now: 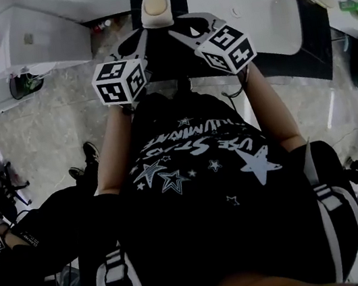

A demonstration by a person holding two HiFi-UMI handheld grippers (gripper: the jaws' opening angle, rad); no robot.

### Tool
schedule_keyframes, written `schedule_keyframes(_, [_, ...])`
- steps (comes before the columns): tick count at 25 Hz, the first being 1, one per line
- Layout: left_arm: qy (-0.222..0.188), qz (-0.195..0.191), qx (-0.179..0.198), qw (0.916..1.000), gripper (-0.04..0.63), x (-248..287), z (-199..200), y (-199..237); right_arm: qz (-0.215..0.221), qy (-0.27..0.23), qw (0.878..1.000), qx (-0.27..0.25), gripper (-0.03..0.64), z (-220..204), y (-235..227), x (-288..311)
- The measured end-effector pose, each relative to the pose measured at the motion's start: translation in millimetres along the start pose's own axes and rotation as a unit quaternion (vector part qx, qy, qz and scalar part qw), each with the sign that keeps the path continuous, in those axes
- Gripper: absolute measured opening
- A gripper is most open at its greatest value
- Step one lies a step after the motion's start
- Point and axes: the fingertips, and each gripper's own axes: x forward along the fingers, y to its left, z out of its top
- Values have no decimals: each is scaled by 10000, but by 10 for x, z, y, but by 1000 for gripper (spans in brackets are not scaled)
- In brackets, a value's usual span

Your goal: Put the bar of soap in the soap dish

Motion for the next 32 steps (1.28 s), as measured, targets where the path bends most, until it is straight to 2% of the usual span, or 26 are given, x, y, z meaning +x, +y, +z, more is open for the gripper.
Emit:
schedule_keyframes(9, [-117, -168, 0, 9998, 12, -273, -71, -74, -169, -61, 9998, 104, 133, -95, 273, -89])
schedule_keyframes(15, [-190, -260, -69, 9995, 12, -628, -216, -99, -347, -190, 9990, 186, 132, -108, 634, -165])
schedule_keyframes(26, [-439, -485, -34, 9978, 11, -1242, -388, -370, -757, -417, 9961, 188, 74, -214, 1205, -490])
schedule_keyframes(32, [-487, -610, -30, 9969, 12, -1609, -627, -548, -1075, -675, 9916, 246, 31, -335, 1564, -715])
